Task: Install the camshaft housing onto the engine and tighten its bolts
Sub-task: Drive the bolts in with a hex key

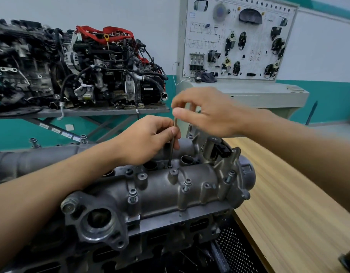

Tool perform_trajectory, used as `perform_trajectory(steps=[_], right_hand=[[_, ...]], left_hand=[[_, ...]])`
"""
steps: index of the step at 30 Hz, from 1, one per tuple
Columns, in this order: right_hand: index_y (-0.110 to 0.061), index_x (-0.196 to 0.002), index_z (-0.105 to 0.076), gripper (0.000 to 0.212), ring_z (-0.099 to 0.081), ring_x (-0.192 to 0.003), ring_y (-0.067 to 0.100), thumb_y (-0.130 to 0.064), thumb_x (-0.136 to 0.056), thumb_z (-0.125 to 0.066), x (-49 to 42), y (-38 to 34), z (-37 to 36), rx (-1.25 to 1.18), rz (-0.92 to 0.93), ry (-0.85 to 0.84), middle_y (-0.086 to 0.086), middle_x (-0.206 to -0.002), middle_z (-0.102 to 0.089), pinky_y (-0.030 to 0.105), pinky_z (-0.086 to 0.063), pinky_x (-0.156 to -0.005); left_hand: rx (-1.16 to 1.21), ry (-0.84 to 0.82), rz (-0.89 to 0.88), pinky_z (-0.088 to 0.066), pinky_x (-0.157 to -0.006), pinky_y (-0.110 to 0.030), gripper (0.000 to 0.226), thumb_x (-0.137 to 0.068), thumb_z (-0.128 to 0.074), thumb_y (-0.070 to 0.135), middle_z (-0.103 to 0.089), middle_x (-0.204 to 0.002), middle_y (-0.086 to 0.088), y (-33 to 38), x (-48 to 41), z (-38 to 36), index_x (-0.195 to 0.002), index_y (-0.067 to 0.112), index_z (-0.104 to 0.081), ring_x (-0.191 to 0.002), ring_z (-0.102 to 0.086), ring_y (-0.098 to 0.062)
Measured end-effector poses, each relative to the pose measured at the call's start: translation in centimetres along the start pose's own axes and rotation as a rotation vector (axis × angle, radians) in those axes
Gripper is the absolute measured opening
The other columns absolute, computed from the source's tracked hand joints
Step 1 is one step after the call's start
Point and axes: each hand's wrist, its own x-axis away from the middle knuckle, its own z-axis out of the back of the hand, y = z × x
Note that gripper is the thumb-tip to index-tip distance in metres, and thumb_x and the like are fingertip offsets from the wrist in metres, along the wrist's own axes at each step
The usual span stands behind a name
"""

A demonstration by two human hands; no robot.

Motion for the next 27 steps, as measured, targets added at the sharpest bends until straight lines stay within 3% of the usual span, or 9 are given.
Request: perform_trajectory(steps=[2,7,9,11,16,19,23,27], right_hand=[[-0.019,-0.113,-0.066,0.032,-0.056,-0.089,0.009,-0.041,-0.103,-0.045,0.0,1.0,0.4,0.114,0.179,-0.044,-0.010,-0.100,-0.063,0.035,-0.047,-0.079],[-0.017,-0.103,-0.065,0.061,-0.043,-0.090,0.008,-0.062,-0.098,-0.024,-1.7,1.6,0.5,0.243,0.287,-0.066,-0.010,-0.092,-0.054,0.047,-0.049,-0.076],[-0.015,-0.095,-0.066,0.066,-0.042,-0.086,0.007,-0.065,-0.097,-0.024,-2.0,1.5,0.4,0.180,0.316,-0.045,-0.010,-0.087,-0.053,0.043,-0.048,-0.074],[-0.012,-0.091,-0.067,0.068,-0.042,-0.082,0.006,-0.066,-0.096,-0.026,-2.1,1.5,0.3,0.125,0.330,-0.029,-0.009,-0.082,-0.054,0.037,-0.045,-0.071],[-0.006,-0.082,-0.070,0.063,-0.049,-0.073,0.011,-0.061,-0.096,-0.041,-1.9,1.6,0.3,0.037,0.316,0.000,-0.001,-0.074,-0.062,0.035,-0.045,-0.066],[-0.007,-0.078,-0.071,0.053,-0.053,-0.068,0.013,-0.053,-0.095,-0.051,-1.6,1.7,0.0,0.024,0.276,0.012,0.001,-0.070,-0.063,0.037,-0.045,-0.064],[-0.008,-0.078,-0.071,0.052,-0.056,-0.063,0.018,-0.054,-0.092,-0.053,-1.4,1.5,0.3,0.002,0.227,-0.005,0.004,-0.067,-0.063,0.040,-0.046,-0.062],[-0.015,-0.086,-0.072,0.053,-0.063,-0.072,0.023,-0.060,-0.092,-0.047,-1.5,1.0,0.8,0.012,0.155,-0.103,0.003,-0.076,-0.069,0.046,-0.050,-0.068]], left_hand=[[0.013,-0.008,-0.002,-0.050,-0.081,-0.054,0.026,-0.105,-0.048,0.019,-0.075,-0.083,0.005,0.1,0.0,0.0,-0.088,0.016,-0.068,-0.085,-0.061,-0.042],[0.060,-0.008,0.033,-0.050,-0.082,-0.055,0.027,-0.105,-0.048,0.019,-0.075,-0.085,0.001,0.2,0.1,0.1,-0.090,0.009,-0.068,-0.077,-0.056,-0.037],[0.077,-0.012,0.038,-0.050,-0.081,-0.054,0.028,-0.105,-0.049,0.019,-0.074,-0.082,0.002,0.3,0.2,0.1,-0.088,0.007,-0.068,-0.073,-0.051,-0.027],[0.088,-0.021,0.036,-0.049,-0.080,-0.055,0.029,-0.105,-0.049,0.018,-0.073,-0.081,0.001,0.4,0.3,0.1,-0.088,0.005,-0.068,-0.073,-0.050,-0.028],[0.082,-0.032,0.029,-0.049,-0.081,-0.055,0.028,-0.105,-0.049,0.017,-0.074,-0.083,0.000,0.5,0.2,0.1,-0.087,0.007,-0.067,-0.078,-0.055,-0.041],[0.072,-0.040,0.025,-0.049,-0.081,-0.053,0.028,-0.105,-0.049,0.017,-0.073,-0.082,0.001,0.5,0.1,0.1,-0.086,0.009,-0.068,-0.075,-0.053,-0.031],[0.071,-0.044,0.017,-0.050,-0.079,-0.052,0.028,-0.105,-0.049,0.017,-0.074,-0.082,0.002,0.2,0.1,0.1,-0.086,0.009,-0.068,-0.073,-0.053,-0.034],[0.088,-0.035,0.012,-0.048,-0.065,-0.033,0.027,-0.105,-0.049,0.017,-0.076,-0.084,-0.002,-0.1,0.1,0.1,-0.088,0.007,-0.069,-0.066,-0.053,-0.015]])
